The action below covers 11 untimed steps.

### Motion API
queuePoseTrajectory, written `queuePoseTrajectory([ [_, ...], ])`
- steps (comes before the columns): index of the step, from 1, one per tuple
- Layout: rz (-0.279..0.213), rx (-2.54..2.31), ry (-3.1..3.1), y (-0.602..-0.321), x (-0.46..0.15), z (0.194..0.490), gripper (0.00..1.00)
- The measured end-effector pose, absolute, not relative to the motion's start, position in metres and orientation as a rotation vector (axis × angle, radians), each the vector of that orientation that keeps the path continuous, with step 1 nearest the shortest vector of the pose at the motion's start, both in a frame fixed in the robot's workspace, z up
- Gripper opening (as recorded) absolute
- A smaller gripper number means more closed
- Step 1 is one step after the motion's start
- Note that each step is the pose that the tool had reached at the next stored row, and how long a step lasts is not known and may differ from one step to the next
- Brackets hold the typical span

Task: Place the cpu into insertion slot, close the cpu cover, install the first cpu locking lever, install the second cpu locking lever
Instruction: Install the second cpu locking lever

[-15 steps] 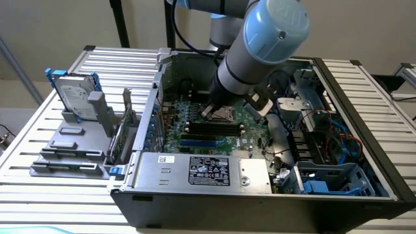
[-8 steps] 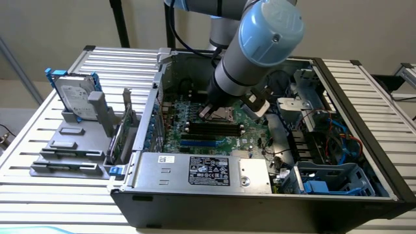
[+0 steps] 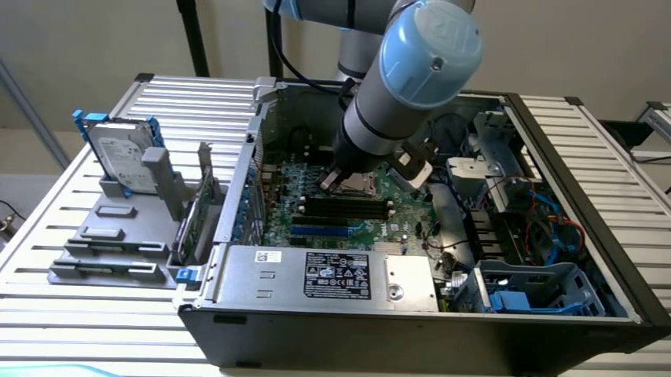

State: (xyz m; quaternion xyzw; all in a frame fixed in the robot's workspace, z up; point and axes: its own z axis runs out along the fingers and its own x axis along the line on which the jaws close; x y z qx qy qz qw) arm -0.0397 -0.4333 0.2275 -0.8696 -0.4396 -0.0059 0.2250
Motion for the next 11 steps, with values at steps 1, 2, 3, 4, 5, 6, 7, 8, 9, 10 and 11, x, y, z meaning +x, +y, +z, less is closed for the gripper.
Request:
queuePoseTrajectory([
  [1,-0.021,-2.400,-1.214,-0.4332,-0.0405,0.2268,0.11],
  [2,-0.025,-2.401,-1.216,-0.4327,-0.0415,0.2263,0.11],
  [3,-0.029,-2.402,-1.217,-0.4322,-0.0426,0.2257,0.11],
  [4,-0.033,-2.403,-1.218,-0.4317,-0.0438,0.2250,0.11],
  [5,-0.036,-2.403,-1.219,-0.4311,-0.0449,0.2244,0.11],
  [6,-0.039,-2.404,-1.220,-0.4304,-0.0459,0.2237,0.11],
  [7,-0.041,-2.405,-1.220,-0.4298,-0.0466,0.2230,0.11],
  [8,-0.044,-2.405,-1.221,-0.4292,-0.0473,0.2222,0.11],
  [9,-0.047,-2.406,-1.222,-0.4287,-0.0478,0.2211,0.11],
  [10,-0.050,-2.407,-1.222,-0.4282,-0.0484,0.2201,0.11],
  [11,-0.053,-2.408,-1.223,-0.4279,-0.0489,0.2189,0.11],
])
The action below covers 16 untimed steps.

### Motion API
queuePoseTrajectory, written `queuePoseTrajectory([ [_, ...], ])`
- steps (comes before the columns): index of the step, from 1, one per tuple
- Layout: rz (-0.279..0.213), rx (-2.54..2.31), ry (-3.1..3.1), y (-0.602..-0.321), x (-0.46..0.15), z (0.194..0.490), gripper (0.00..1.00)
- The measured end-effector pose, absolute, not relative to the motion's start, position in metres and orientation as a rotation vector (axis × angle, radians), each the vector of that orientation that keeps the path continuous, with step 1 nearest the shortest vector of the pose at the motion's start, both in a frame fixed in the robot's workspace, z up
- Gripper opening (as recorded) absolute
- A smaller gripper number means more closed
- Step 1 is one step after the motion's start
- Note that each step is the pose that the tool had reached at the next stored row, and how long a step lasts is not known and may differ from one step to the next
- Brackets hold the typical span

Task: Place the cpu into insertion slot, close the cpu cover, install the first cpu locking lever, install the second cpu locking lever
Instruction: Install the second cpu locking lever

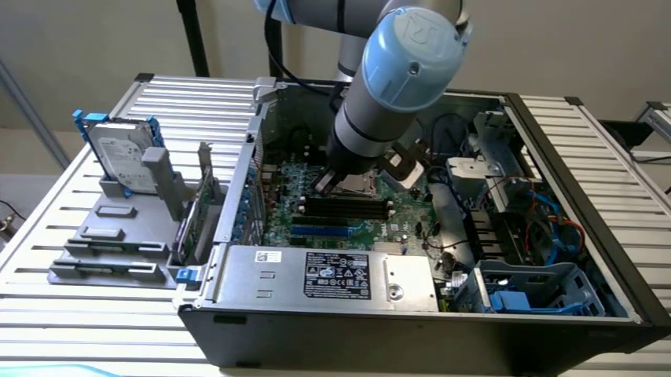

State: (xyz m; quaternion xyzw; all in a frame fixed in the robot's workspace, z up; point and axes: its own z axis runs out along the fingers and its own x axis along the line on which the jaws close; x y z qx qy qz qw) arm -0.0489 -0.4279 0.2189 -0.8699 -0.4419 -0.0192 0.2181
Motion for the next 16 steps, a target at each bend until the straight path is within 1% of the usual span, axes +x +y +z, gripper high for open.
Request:
queuePoseTrajectory([
  [4,-0.062,-2.414,-1.227,-0.427,-0.051,0.214,0.11],
  [16,-0.067,-2.421,-1.230,-0.420,-0.059,0.201,0.11],
])
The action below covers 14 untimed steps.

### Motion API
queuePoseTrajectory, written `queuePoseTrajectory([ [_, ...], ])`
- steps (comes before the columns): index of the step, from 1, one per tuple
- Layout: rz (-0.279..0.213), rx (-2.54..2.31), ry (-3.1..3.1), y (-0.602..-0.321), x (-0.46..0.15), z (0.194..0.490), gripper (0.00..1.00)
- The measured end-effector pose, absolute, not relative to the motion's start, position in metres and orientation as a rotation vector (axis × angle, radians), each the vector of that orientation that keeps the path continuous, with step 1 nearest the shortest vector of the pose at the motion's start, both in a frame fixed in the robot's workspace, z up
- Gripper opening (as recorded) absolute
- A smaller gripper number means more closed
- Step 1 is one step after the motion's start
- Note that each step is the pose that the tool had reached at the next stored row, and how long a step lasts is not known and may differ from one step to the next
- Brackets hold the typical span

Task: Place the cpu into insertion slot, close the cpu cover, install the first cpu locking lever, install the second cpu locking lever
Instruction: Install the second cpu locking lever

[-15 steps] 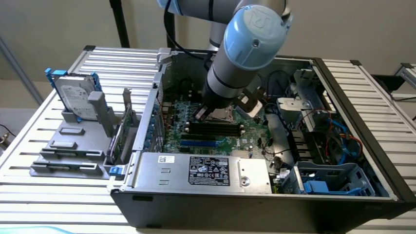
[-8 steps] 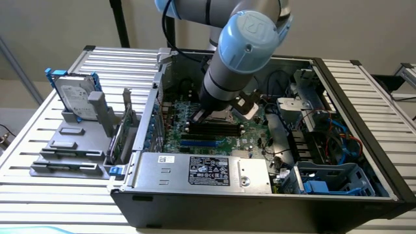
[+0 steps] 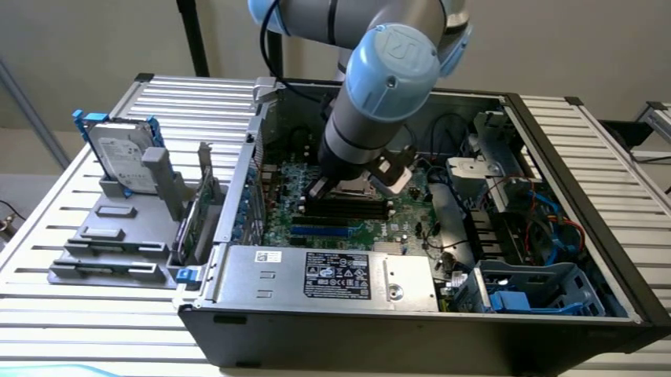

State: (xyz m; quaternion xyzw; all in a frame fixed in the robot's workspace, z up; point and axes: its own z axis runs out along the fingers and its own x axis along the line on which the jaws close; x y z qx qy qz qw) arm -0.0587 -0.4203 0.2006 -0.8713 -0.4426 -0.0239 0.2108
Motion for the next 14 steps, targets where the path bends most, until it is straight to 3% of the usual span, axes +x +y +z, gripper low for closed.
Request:
queuePoseTrajectory([
  [14,-0.068,-2.429,-1.234,-0.4178,-0.0596,0.1905,0.11],
])
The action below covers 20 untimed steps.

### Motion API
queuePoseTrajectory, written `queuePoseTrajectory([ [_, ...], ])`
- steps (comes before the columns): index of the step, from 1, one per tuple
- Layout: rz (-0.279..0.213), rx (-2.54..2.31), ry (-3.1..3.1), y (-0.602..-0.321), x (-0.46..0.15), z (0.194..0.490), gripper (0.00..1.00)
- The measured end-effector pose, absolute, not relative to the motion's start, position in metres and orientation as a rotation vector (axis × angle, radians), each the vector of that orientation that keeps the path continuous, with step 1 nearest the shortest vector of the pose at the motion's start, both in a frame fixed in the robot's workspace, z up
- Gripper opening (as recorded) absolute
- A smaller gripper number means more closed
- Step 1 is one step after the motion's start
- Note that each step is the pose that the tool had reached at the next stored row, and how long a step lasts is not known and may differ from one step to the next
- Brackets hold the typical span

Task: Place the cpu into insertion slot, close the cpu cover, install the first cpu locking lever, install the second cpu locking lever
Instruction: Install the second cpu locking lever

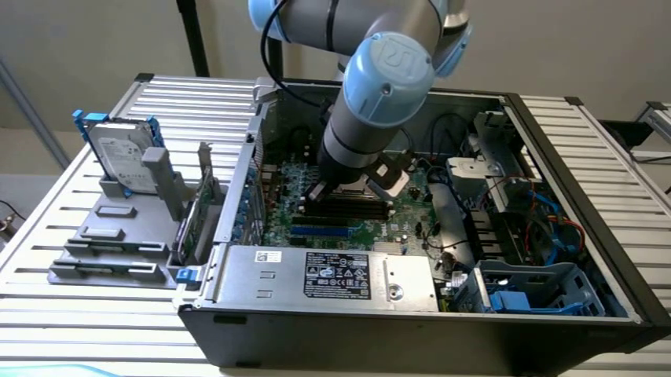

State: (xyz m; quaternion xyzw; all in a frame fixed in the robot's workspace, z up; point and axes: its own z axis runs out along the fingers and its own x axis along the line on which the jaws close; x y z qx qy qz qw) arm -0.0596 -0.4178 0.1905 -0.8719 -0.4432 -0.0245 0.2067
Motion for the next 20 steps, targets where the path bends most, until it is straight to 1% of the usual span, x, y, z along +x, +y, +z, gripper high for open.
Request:
queuePoseTrajectory([
  [9,-0.067,-2.430,-1.235,-0.416,-0.060,0.189,0.11],
  [14,-0.054,-2.449,-1.242,-0.416,-0.060,0.189,0.11],
  [16,-0.051,-2.453,-1.244,-0.416,-0.060,0.192,0.11],
  [20,-0.050,-2.454,-1.244,-0.416,-0.061,0.208,0.11],
])
